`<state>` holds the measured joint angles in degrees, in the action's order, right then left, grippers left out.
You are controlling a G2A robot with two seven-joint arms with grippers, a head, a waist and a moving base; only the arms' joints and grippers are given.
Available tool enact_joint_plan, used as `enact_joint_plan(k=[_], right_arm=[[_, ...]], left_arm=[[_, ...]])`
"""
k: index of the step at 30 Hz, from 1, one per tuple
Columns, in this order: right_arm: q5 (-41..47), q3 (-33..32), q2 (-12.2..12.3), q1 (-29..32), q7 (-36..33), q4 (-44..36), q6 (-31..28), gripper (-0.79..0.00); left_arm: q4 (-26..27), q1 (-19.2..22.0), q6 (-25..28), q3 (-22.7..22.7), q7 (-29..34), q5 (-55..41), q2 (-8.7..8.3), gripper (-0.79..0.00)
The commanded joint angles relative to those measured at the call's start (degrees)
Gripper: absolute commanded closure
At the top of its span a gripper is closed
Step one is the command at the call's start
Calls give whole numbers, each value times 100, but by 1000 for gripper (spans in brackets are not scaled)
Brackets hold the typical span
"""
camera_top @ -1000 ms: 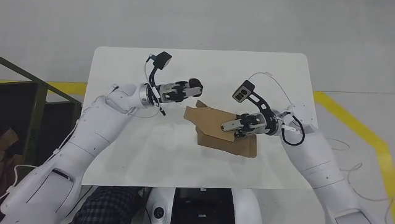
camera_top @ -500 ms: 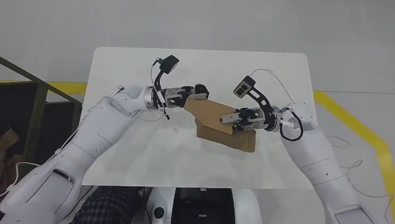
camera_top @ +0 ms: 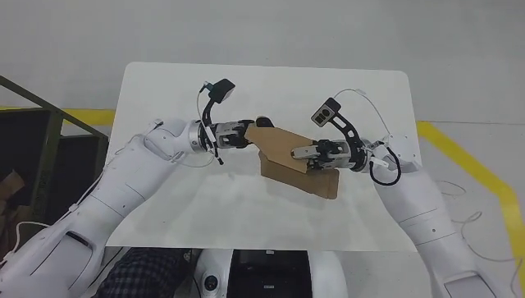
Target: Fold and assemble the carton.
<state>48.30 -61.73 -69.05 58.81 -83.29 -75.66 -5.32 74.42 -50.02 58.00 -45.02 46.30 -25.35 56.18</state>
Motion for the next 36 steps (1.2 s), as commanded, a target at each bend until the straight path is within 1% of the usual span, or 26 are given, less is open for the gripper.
enact_joint_plan(k=[1, 9, 13, 16, 20, 21, 22, 23, 24, 25, 28, 31, 34, 36], right_arm=[[0, 5, -2, -7, -5, -5, 0, 0], [21, -33, 4, 3, 0, -25, -16, 0], [165, -88, 14, 36, -101, -35, 55, 0], [342, -120, 17, 34, -220, 18, 191, 0], [560, -119, 10, 6, -352, 133, 395, 0], [567, -117, 9, -3, -356, 164, 425, 0], [576, -114, 9, -12, -368, 196, 461, 0], [555, -118, 11, -25, -365, 230, 481, 0], [533, -121, 14, -34, -359, 260, 501, 0], [518, -126, 17, -40, -356, 279, 520, 0], [467, -155, 31, -47, -377, 310, 585, 0], [476, -205, 52, -37, -440, 316, 710, 0], [498, -256, 79, -36, -471, 317, 899, 0], [527, -294, 99, -40, -471, 301, 985, 0]], left_arm=[[30, -4, 0, 22, 0, -6, -5, -200], [40, 49, 0, 55, 0, 38, -37, -237], [43, 14, 0, -97, 0, 35, -80, -234], [144, -52, 0, -209, 0, 203, -126, -228], [272, -166, 0, -420, 0, 381, -183, -252], [300, -193, 0, -489, 0, 404, -194, -277], [325, -217, 0, -559, 0, 459, -205, -323], [351, -242, 0, -635, -1, 517, -216, -397], [375, -264, 0, -719, -1, 594, -226, -674], [402, -291, 0, -800, -1, 674, -234, -785], [547, -355, 0, -989, -1, 925, -255, -785], [820, -375, 0, -1165, -1, 1551, -297, -785], [1199, -423, 0, -1333, -2, 2318, -346, -785], [1419, -470, 0, -1413, -7, 2633, -370, -785]])
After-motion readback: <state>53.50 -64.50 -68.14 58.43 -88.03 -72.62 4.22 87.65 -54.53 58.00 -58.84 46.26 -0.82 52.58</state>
